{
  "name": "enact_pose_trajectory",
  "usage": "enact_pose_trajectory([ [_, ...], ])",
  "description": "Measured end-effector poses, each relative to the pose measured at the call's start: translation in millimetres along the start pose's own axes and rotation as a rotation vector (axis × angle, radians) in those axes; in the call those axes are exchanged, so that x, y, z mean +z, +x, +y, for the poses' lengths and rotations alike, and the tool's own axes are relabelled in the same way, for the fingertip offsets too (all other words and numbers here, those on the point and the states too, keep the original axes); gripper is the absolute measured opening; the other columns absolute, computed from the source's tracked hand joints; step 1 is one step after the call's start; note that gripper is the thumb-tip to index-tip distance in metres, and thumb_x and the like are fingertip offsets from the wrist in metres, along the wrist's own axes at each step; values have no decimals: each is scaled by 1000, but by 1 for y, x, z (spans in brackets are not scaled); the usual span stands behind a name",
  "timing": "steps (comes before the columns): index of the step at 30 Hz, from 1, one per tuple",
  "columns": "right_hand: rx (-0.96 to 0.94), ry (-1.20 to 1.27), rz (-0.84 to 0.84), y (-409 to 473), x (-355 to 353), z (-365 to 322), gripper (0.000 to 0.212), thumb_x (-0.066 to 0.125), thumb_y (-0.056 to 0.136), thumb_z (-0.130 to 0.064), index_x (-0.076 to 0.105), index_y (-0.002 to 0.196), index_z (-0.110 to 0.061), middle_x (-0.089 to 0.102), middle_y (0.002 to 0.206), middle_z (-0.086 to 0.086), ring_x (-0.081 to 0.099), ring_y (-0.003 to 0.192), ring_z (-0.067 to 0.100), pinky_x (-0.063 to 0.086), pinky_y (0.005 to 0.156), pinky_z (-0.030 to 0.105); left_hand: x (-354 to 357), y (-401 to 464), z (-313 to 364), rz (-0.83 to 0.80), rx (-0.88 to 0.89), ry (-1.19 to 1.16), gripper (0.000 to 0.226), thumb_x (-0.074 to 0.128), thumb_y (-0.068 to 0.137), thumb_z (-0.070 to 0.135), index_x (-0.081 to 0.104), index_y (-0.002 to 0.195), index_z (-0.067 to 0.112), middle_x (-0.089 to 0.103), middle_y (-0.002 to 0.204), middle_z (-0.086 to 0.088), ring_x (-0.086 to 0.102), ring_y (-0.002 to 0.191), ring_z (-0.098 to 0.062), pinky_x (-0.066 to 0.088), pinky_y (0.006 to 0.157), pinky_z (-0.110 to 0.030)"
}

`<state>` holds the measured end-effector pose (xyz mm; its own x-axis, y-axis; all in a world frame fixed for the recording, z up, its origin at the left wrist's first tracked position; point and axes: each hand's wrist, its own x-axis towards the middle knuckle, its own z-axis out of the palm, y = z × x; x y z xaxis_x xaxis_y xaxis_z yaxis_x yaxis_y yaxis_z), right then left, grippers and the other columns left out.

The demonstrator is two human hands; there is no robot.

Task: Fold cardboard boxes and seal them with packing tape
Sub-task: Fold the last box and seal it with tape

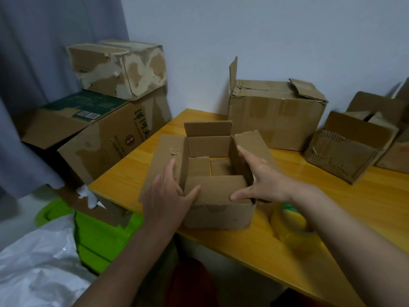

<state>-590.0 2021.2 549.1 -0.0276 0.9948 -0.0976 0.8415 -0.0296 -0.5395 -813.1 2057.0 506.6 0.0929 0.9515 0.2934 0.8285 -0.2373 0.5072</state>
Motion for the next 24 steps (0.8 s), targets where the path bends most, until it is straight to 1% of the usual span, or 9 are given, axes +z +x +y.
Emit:
enact_pose_trajectory([
  [2, 1, -100, -83, 11, -4, 0, 116, 80, 68, -48, 2, 153, -32, 12, 159, -4, 12, 145, 20, 18, 118, 41, 1, 0, -1, 14, 62, 67, 93, 73, 75, 54, 24, 150, 28, 46, 114, 1, 39, 96, -9, 35, 77, -25],
  [5, 1, -135, -160, 30, -9, -3, 117, 80, 69, -45, -1, 152, -34, 4, 160, -5, 6, 146, 22, 15, 117, 42, 2, 2, -5, 4, 175, 90, 71, 69, 80, 49, 43, 141, 27, 40, 127, -3, 38, 113, -16, 36, 85, -26],
  [8, 11, -109, -6, 56, -14, -14, 123, 82, 68, -40, -7, 152, -33, -9, 161, -2, -4, 147, 27, 11, 117, 48, 2, 0, -8, -14, 171, 135, 58, 60, 85, 52, 49, 136, 27, 42, 134, -1, 38, 121, -17, 39, 97, -32],
  [11, 34, -220, 157, 84, -19, -21, 121, 80, 71, -36, -9, 152, -29, -14, 160, 1, -9, 147, 30, 9, 116, 50, 1, -1, -8, 38, 170, 286, 57, 66, 78, 56, 61, 123, 21, 51, 131, -11, 45, 122, -28, 39, 103, -51],
  [13, 42, -297, 161, 100, -21, -18, 116, 77, 75, -39, -9, 152, -25, -11, 161, 1, -8, 147, 30, 8, 117, 50, -1, 0, -9, 91, 161, 334, 57, 73, 69, 57, 66, 110, 18, 53, 130, -19, 47, 123, -37, 37, 104, -60],
  [15, 65, -328, 124, 106, -23, -10, 109, 72, 79, -42, -6, 153, -25, 1, 161, 3, 1, 147, 30, 9, 116, 50, -4, 0, -9, 106, 160, 322, 59, 75, 64, 59, 66, 105, 18, 50, 134, -21, 45, 126, -39, 40, 101, -56],
  [19, 69, -561, -18, 104, -23, -7, 68, 46, 92, -56, 23, 150, -29, 27, 154, 5, 25, 140, 31, 23, 112, 49, -9, -1, -11, 146, 195, 309, 68, 78, 57, 61, 66, 107, 16, 44, 139, -21, 40, 125, -37, 46, 94, -46],
  [22, 90, -643, -143, 99, -14, -3, 64, 28, 93, -64, 24, 150, -34, 16, 159, 1, 8, 146, 29, 11, 114, 57, -14, -3, -7, 200, 214, 307, 86, 84, 50, 59, 60, 120, 15, 38, 144, -24, 38, 128, -42, 43, 96, -54],
  [24, 94, -668, -158, 98, -9, 1, 67, 26, 93, -66, 16, 151, -35, 9, 161, -2, 0, 147, 27, 5, 113, 63, -15, -5, -3, 212, 221, 184, 103, 88, 51, 51, 44, 137, 16, 24, 151, -20, 36, 132, -41, 44, 96, -51],
])
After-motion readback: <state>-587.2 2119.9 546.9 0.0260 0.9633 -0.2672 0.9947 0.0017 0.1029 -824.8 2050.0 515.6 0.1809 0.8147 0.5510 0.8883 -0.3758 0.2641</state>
